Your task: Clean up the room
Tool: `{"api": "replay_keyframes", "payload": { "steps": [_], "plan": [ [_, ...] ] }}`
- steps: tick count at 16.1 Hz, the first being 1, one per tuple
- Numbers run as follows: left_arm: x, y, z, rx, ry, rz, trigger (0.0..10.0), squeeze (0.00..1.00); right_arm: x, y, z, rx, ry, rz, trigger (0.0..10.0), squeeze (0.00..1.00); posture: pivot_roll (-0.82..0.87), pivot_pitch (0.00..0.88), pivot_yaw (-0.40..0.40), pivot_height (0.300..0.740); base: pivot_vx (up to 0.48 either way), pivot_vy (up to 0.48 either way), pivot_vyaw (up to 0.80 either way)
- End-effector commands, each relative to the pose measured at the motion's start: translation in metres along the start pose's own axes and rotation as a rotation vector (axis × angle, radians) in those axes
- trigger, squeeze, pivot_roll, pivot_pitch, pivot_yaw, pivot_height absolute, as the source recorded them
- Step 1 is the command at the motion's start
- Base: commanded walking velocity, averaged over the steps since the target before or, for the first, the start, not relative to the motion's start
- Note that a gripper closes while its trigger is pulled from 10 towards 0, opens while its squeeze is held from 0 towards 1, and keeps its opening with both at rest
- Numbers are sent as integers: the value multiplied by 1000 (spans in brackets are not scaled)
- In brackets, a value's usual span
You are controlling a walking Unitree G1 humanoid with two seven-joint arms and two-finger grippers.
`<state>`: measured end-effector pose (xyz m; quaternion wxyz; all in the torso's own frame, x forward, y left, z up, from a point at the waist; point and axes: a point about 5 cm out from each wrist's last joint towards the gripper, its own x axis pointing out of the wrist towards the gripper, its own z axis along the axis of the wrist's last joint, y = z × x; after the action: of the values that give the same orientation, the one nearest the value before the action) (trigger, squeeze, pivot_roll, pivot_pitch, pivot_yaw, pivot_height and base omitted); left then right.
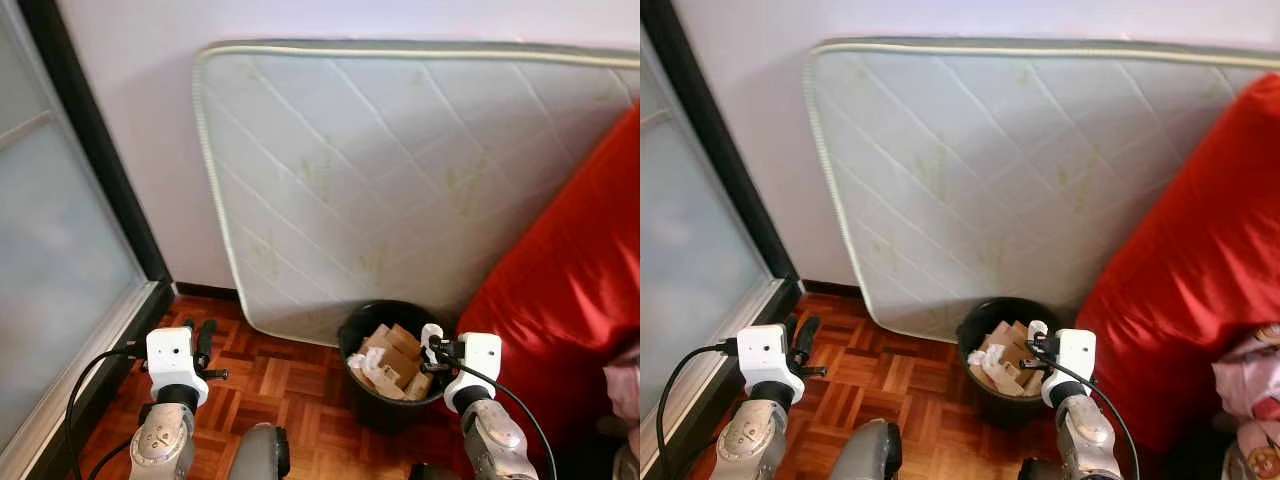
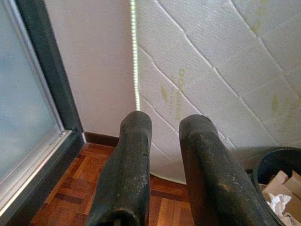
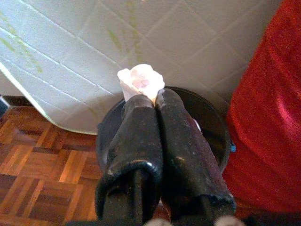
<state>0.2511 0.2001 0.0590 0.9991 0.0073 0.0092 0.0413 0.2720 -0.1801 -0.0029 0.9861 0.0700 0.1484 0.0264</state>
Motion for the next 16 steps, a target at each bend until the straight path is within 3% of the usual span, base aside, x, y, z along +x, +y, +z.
{"api": "replay_keyframes", "payload": {
  "steps": [1, 11, 16],
  "plan": [
    [2, 1, 2, -3, 3, 0, 10000, 0, 1, 1, 1, 4, 4, 2, 10000, 0, 83, 0, 2, 625, 0, 0, 0],
    [3, 1, 3, -10, 4, -7, 10000, 0, 2, 3, -1, 7, 18, 12, 10000, 0, 87, 0, 4, 625, 0, 0, 0],
    [2, 1, 3, -8, 4, -9, 10000, 0, 2, 3, -2, 5, 25, 12, 10000, 0, 89, 0, 4, 625, 268, 0, 0]
  ]
}}
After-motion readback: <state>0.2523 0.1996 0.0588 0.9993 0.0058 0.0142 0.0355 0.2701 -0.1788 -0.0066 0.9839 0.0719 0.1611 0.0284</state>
